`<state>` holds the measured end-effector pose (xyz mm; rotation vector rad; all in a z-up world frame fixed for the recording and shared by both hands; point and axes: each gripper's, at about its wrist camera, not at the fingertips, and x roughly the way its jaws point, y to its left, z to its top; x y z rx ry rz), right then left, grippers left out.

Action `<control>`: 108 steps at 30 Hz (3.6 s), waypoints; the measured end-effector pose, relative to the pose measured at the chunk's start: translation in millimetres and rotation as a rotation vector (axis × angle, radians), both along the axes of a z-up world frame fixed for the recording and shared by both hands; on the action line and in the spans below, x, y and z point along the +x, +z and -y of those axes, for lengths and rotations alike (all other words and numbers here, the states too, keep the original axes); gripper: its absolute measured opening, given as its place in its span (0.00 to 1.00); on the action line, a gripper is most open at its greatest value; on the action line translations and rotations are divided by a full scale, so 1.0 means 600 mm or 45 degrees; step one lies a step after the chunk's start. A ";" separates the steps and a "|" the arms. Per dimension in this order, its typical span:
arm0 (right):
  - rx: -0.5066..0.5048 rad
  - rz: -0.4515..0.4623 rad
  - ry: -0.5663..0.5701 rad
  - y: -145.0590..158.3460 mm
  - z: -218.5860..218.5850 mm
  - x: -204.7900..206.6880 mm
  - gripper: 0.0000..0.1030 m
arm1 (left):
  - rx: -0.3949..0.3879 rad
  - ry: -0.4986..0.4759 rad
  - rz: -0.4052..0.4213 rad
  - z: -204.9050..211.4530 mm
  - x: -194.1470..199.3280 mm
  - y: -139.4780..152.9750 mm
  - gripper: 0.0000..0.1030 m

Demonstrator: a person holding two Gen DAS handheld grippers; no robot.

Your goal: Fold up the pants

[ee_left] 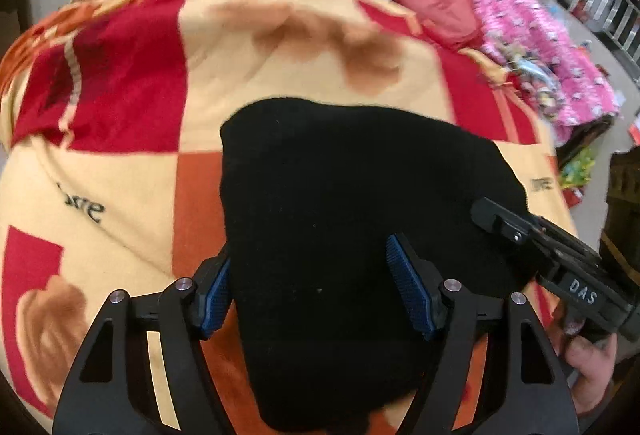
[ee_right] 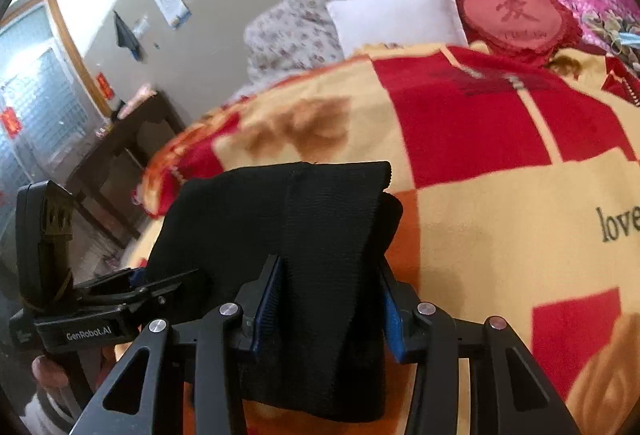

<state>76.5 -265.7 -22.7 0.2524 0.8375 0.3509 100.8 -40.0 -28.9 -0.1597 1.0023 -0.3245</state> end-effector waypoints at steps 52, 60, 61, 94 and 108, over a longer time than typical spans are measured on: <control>-0.276 0.088 -0.035 0.051 -0.049 -0.116 0.40 | 0.329 0.212 0.280 0.017 -0.139 0.054 0.72; -0.258 0.094 -0.061 0.056 -0.053 -0.123 0.44 | 0.330 0.229 0.273 0.011 -0.154 0.052 0.72; -0.259 0.094 -0.059 0.056 -0.054 -0.124 0.44 | 0.330 0.231 0.276 0.010 -0.156 0.052 0.72; -0.261 0.045 -0.107 0.041 -0.048 -0.127 0.46 | 0.337 0.212 0.271 0.026 -0.161 0.047 0.72; -0.275 0.042 -0.093 0.041 -0.056 -0.124 0.46 | 0.335 0.211 0.273 0.026 -0.161 0.050 0.72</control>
